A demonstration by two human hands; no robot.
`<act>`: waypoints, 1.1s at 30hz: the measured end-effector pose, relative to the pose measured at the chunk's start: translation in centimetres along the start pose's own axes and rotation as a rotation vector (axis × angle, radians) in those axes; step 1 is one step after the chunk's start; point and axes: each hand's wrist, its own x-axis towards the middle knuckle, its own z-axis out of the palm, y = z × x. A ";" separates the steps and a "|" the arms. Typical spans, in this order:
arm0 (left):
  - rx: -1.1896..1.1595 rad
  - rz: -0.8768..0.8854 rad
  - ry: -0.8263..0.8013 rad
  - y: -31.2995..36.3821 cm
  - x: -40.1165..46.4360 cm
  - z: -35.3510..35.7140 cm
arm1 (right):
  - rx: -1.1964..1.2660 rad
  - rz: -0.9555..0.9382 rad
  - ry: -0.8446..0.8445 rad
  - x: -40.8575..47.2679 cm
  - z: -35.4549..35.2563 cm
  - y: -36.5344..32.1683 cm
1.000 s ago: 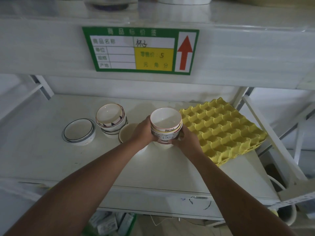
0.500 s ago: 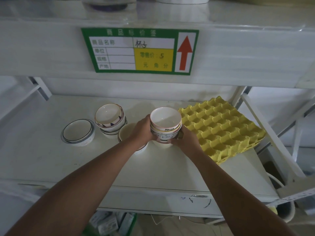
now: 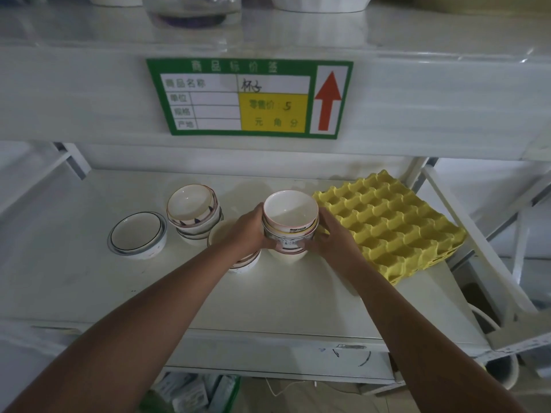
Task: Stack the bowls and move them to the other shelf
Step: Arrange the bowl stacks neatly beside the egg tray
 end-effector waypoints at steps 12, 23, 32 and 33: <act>-0.063 0.064 -0.038 0.2 0.0 -0.9 | 0.061 -0.030 -0.004 0.4 -0.5 -2.0; -0.042 0.076 0.024 0.6 -0.4 -0.9 | 0.082 -0.040 0.001 0.5 0.0 -2.1; 0.025 -0.019 0.072 0.4 -1.3 -2.6 | 0.198 0.059 0.170 -0.6 -0.2 -3.8; 0.003 -0.020 0.130 0.1 -2.1 -3.2 | 0.211 0.045 0.240 -1.1 -0.1 -3.9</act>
